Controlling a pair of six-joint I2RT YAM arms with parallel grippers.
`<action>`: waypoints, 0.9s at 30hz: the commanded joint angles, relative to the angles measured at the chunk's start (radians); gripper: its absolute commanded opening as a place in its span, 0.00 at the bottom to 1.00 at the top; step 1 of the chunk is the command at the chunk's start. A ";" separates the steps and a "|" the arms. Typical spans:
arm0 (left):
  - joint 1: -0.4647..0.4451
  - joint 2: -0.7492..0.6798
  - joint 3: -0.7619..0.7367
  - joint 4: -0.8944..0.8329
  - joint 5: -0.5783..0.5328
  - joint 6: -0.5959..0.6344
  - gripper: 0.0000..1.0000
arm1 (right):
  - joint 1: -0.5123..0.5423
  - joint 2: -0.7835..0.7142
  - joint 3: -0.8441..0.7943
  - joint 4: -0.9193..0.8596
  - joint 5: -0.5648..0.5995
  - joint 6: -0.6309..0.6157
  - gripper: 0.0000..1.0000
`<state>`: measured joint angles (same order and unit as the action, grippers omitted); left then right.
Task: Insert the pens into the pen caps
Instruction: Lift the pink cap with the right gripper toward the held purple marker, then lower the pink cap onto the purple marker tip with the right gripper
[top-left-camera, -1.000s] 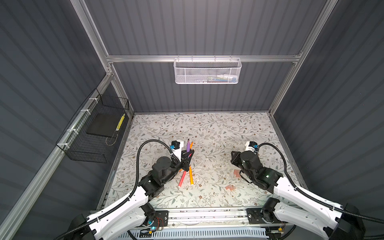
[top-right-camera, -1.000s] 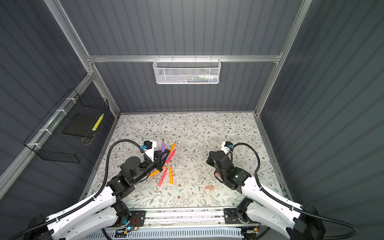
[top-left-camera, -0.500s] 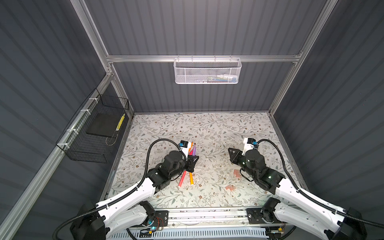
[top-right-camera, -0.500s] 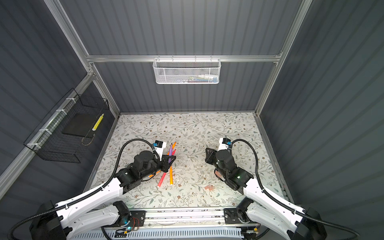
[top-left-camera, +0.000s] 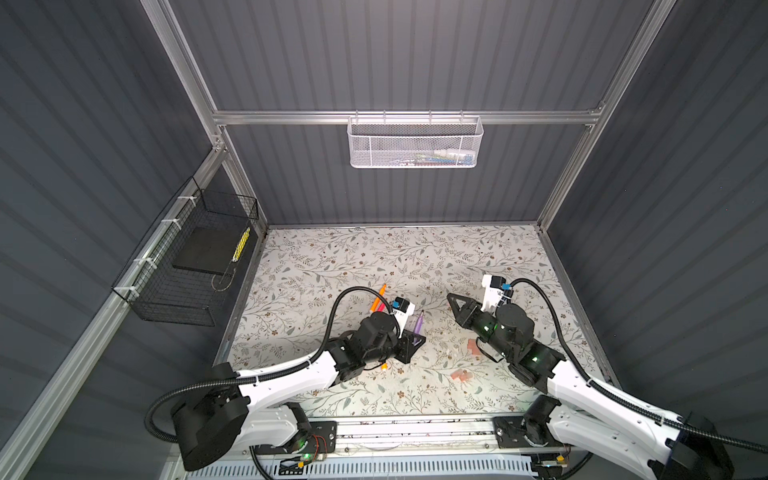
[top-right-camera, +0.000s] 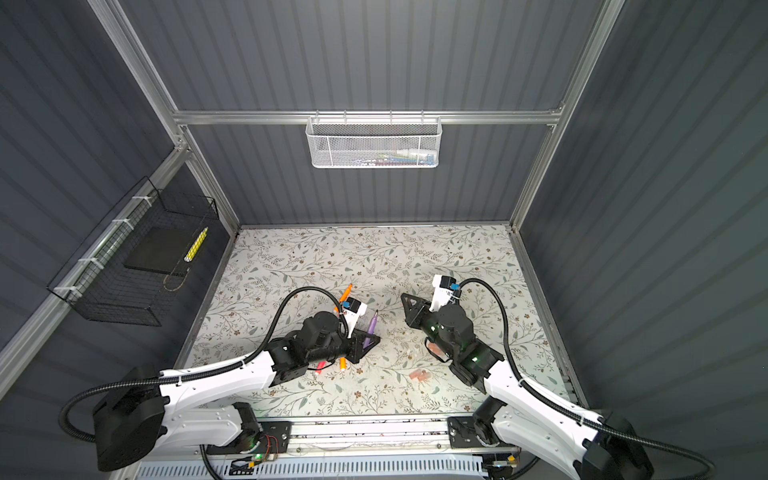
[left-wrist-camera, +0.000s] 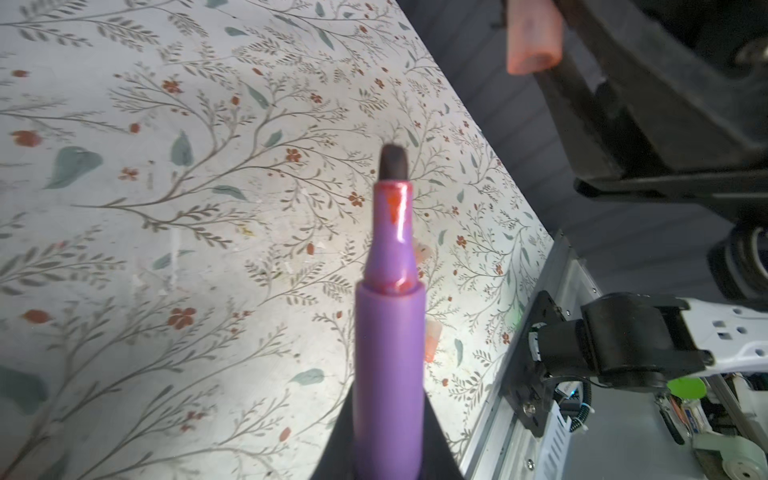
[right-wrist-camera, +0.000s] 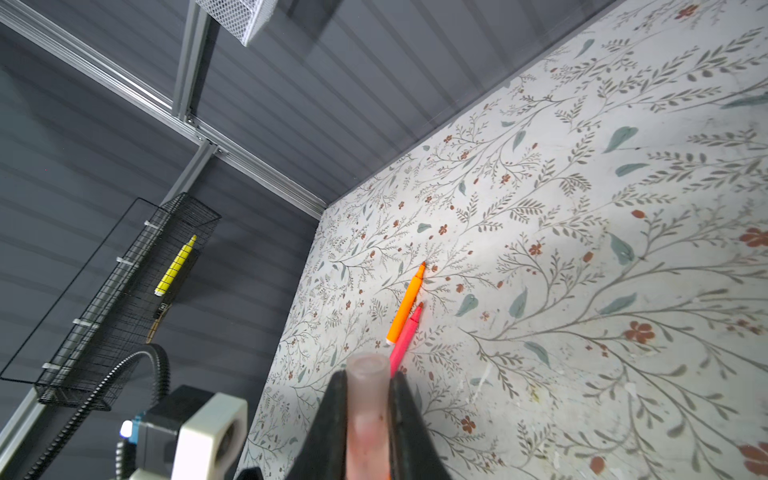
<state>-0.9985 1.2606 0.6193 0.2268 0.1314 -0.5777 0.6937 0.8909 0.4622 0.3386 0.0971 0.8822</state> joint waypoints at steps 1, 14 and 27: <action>-0.042 0.031 0.054 0.086 -0.021 -0.021 0.00 | -0.003 0.004 -0.002 0.089 -0.025 0.012 0.06; -0.055 0.119 0.104 0.146 -0.011 -0.053 0.00 | -0.001 0.019 -0.106 0.269 -0.084 0.066 0.06; -0.055 0.151 0.117 0.169 0.004 -0.060 0.00 | -0.001 0.049 -0.103 0.290 -0.091 0.069 0.06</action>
<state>-1.0515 1.4014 0.7063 0.3649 0.1188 -0.6258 0.6937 0.9310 0.3592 0.5972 0.0212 0.9466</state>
